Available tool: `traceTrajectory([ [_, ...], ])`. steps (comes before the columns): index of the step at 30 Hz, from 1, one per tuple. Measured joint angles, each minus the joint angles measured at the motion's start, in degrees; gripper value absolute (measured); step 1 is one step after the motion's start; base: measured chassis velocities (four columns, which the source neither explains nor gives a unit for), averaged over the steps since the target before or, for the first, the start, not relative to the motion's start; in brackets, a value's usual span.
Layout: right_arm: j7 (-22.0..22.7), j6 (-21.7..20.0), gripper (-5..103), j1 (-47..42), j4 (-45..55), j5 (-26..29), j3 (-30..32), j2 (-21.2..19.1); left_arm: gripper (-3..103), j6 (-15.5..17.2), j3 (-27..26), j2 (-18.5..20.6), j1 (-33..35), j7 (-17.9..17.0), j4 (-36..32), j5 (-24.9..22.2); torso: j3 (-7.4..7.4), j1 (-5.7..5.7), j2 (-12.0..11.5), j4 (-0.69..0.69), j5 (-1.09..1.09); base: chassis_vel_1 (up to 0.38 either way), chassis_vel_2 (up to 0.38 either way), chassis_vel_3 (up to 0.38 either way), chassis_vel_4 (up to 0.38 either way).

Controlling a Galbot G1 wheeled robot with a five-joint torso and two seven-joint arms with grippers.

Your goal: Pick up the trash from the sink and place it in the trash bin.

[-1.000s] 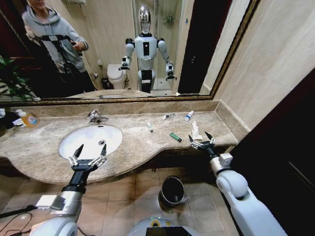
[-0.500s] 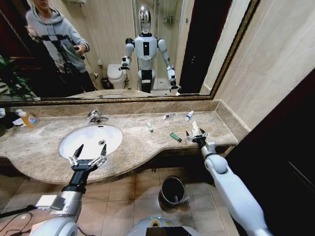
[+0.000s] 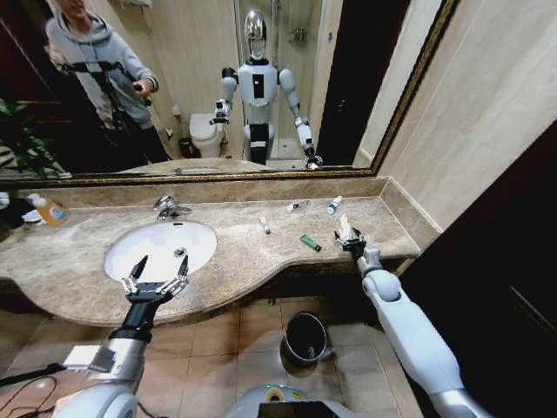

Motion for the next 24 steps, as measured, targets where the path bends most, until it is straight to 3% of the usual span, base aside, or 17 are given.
traceTrajectory([
  [7,0.0,-0.5,45,-0.7,1.3,0.5,0.4,-0.1,100,0.0,0.0,0.0,0.0,0.0,0.0,0.0,0.0,0.0,0.0,0.0,0.0,0.0,0.0,0.0,0.0],
  [10,0.2,-0.6,41,-0.8,1.5,0.7,0.4,-0.1,100,0.0,0.0,0.0,0.0,0.0,0.0,0.0,0.0,0.0,0.0,0.0,0.0,0.0,0.0,0.0,0.0],
  [16,0.4,-0.8,21,-1.4,2.2,0.8,0.8,-0.1,100,0.0,0.0,0.0,0.0,0.0,0.0,0.0,0.0,0.0,0.0,0.0,0.0,0.0,0.0,0.0,0.0],
  [18,0.5,-0.8,21,-1.5,2.3,0.8,0.8,-0.2,100,0.0,0.0,0.0,0.0,0.0,0.0,0.0,0.0,0.0,0.0,0.0,0.0,0.0,0.0,0.0,0.0],
  [24,0.5,-0.9,3,-2.9,4.3,1.7,2.3,-0.7,100,0.0,0.0,0.0,0.0,0.0,0.0,0.0,0.0,0.0,0.0,0.01,0.01,0.0,0.0,0.0,0.0],
])
